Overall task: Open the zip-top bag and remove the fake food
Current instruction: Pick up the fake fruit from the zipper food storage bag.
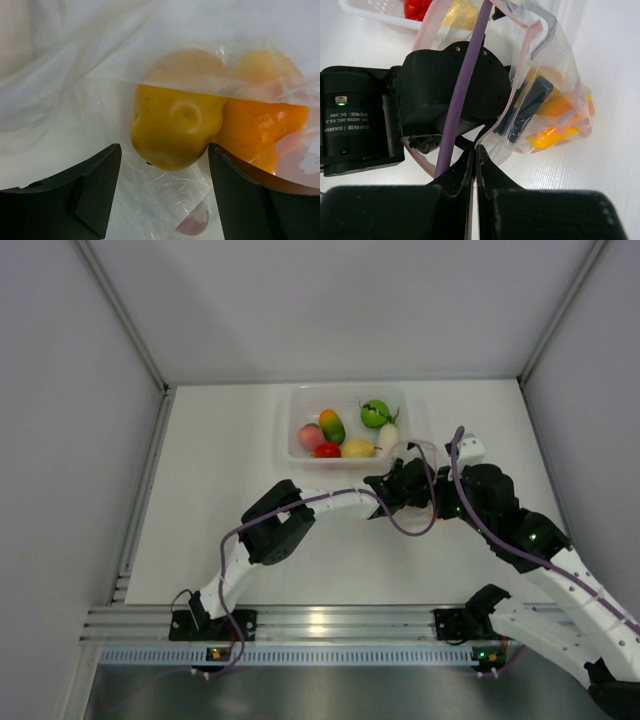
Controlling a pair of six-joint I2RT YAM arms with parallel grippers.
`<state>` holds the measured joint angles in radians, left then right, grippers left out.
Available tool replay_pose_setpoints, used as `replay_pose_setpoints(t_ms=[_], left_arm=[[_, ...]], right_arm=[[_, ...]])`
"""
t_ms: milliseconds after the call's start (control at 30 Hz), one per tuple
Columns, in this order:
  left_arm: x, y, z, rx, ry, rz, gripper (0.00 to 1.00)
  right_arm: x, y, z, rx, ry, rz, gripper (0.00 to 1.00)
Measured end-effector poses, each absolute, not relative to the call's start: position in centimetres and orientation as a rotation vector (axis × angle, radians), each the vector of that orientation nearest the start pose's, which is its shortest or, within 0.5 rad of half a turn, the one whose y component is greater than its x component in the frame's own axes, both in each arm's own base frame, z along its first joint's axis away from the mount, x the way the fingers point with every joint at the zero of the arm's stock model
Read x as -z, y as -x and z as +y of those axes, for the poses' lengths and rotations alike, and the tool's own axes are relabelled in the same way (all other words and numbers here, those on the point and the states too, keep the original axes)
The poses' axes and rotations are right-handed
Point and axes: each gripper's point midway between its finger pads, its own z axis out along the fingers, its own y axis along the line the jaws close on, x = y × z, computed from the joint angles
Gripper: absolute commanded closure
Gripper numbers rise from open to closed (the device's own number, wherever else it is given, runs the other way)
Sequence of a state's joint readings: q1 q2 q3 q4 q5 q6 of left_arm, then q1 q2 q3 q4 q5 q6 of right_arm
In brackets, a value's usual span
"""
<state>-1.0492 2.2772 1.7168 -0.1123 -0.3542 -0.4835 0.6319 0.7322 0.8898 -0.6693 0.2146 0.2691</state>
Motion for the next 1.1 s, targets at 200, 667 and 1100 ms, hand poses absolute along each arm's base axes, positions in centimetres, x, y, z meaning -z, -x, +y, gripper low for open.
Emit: replay_pose_setpoints(t_ms=[200, 667, 1100], left_arm=[[-5.1, -33.9, -51.8, 0.542, -0.494, 2.132, 0.29], [-5.3, -31.5, -44.7, 0.452, -0.436, 2.127, 0.38], [-9.7, -27.0, -38.6, 0.394, -0.430, 2.241, 0.25]], right_arm=[[-23.4, -21.8, 12.8, -0.343, 0.249, 2.061, 1.00], [-24.6, -19.8, 16.0, -0.572, 0.355, 2.065, 1.00], [-27.0, -17.0, 20.7, -0.913, 0.506, 2.062, 1.00]])
